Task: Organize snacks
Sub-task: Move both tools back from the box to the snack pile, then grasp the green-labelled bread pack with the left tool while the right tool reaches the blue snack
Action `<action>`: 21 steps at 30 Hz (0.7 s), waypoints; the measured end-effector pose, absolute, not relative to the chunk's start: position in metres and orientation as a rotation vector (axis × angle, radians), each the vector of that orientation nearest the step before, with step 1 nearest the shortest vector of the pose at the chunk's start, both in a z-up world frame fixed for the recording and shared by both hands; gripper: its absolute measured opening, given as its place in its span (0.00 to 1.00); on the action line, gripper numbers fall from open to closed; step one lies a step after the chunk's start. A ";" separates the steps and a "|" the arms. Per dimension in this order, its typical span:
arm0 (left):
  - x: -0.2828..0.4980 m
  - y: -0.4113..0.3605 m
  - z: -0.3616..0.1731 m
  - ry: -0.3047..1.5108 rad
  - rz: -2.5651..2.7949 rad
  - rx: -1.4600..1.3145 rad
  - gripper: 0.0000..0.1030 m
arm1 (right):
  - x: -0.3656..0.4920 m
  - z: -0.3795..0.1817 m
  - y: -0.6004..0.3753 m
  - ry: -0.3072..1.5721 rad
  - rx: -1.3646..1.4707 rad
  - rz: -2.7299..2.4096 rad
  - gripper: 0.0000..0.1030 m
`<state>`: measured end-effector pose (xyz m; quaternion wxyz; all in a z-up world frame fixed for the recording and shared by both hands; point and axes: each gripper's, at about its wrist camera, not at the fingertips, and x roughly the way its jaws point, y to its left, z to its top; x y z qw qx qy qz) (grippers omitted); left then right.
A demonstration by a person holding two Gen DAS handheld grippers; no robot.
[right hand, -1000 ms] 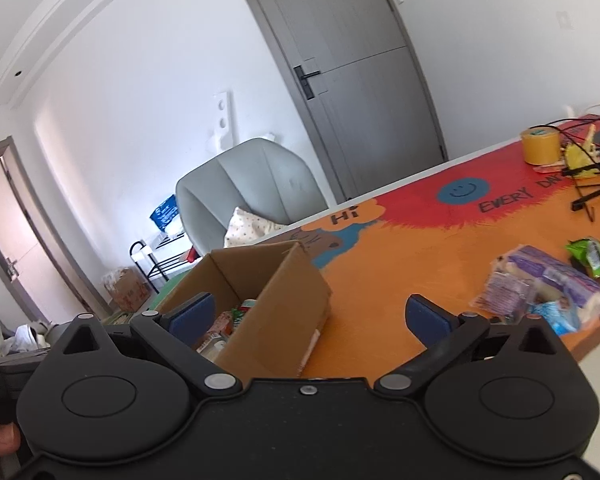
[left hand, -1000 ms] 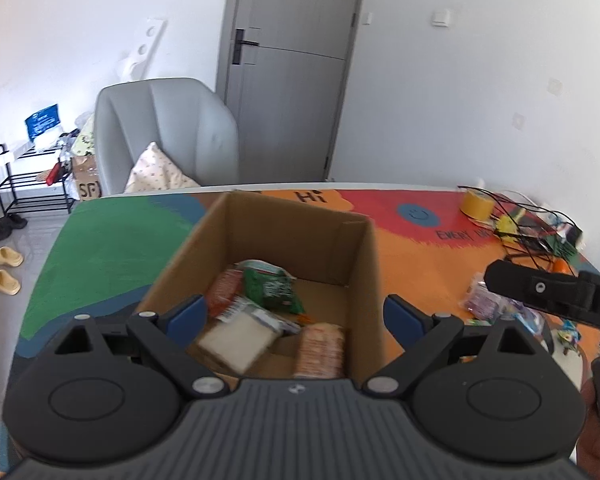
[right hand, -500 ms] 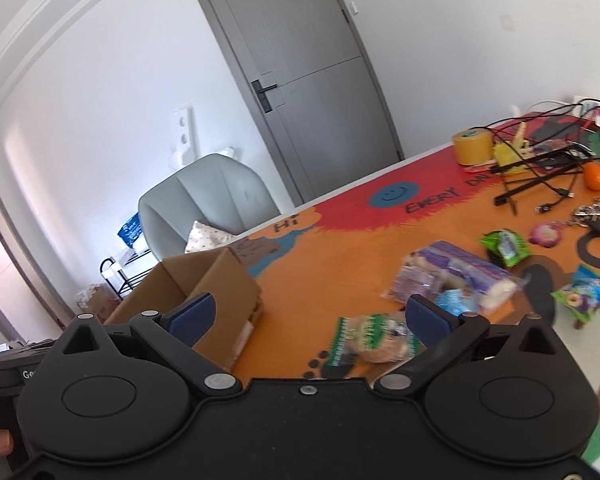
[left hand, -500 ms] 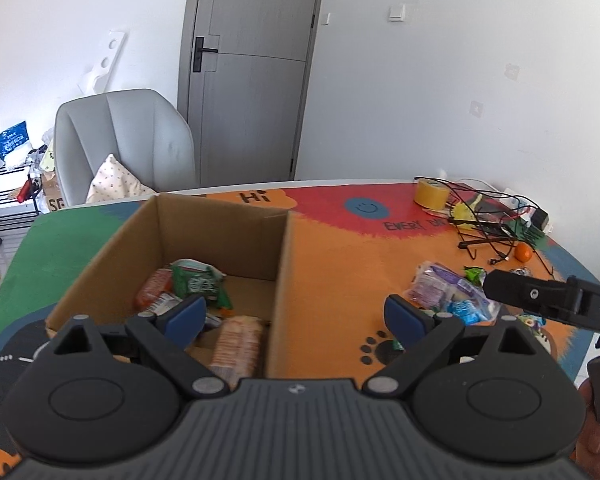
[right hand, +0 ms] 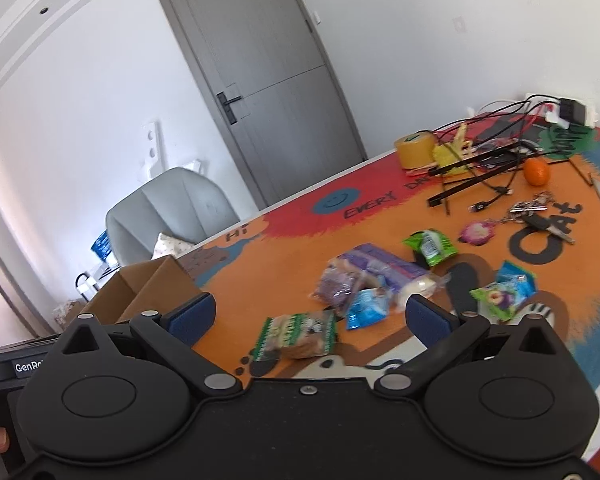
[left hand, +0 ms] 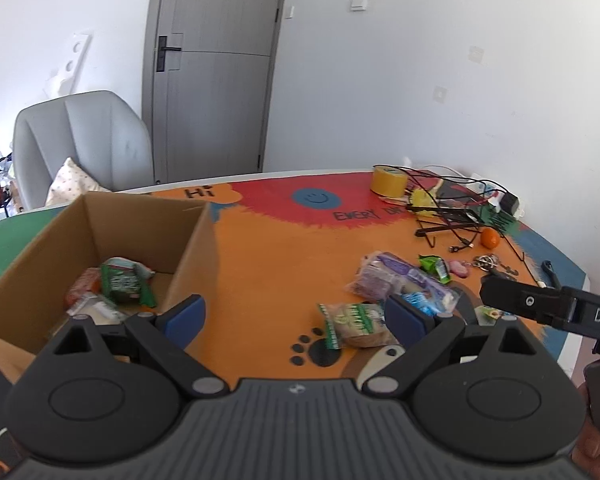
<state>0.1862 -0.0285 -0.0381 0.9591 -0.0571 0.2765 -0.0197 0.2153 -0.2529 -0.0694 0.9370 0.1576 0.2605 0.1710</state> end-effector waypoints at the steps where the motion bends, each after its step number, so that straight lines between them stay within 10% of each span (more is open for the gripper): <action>1: 0.187 -0.031 -0.039 0.562 -0.043 -0.115 0.93 | 0.215 -0.070 -0.256 0.534 0.324 0.347 1.00; 21: 0.226 -0.063 -0.078 0.640 -0.071 -0.128 0.92 | 0.228 -0.115 -0.298 0.584 0.362 0.315 0.93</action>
